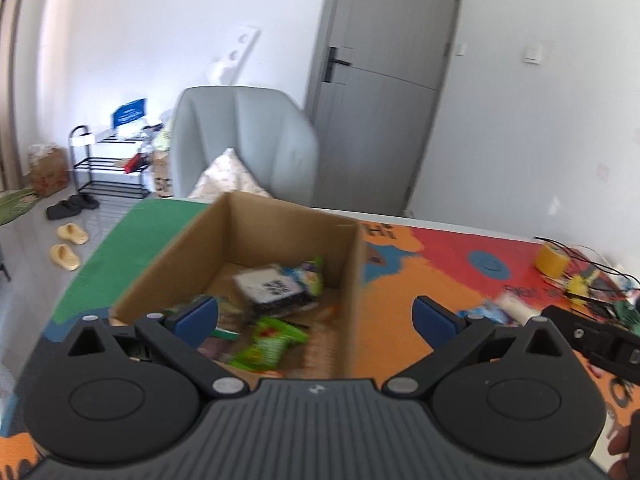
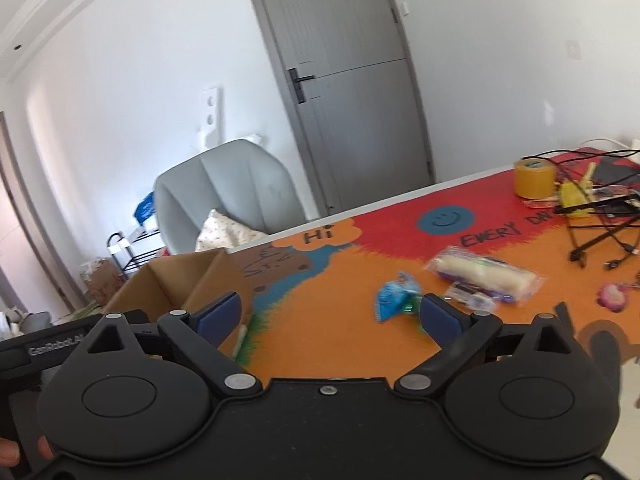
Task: Organize snacks
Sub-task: 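Move both open tools from the box back toward the remaining snacks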
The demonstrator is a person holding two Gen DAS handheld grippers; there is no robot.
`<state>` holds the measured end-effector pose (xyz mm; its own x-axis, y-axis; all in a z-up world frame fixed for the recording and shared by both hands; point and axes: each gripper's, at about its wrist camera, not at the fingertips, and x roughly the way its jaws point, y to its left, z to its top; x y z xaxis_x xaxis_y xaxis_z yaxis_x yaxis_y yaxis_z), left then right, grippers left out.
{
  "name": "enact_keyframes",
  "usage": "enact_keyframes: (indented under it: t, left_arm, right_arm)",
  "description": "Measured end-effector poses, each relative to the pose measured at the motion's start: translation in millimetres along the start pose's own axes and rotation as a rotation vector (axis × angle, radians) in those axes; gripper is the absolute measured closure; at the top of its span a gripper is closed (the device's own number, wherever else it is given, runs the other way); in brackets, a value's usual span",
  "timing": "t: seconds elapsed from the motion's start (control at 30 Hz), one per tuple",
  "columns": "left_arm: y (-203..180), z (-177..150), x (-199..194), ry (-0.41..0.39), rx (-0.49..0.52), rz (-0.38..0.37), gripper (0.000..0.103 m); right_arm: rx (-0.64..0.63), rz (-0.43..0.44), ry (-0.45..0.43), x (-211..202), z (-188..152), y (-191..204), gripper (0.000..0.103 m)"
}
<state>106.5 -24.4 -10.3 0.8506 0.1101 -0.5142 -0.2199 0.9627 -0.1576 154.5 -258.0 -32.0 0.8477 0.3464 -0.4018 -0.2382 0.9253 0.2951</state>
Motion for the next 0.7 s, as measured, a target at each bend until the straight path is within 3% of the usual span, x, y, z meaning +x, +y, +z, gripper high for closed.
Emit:
enact_keyframes:
  t: [0.33,0.7]
  left_arm:
    - [-53,-13,6,0.021,0.055,-0.029,0.0]
    - [-97,-19,15,0.017,0.143,-0.077,0.0]
  right_arm:
    - [0.032,-0.108,-0.021,-14,-10,-45,0.003]
    - [0.076,-0.152,-0.025,-18,-17,-84,0.003]
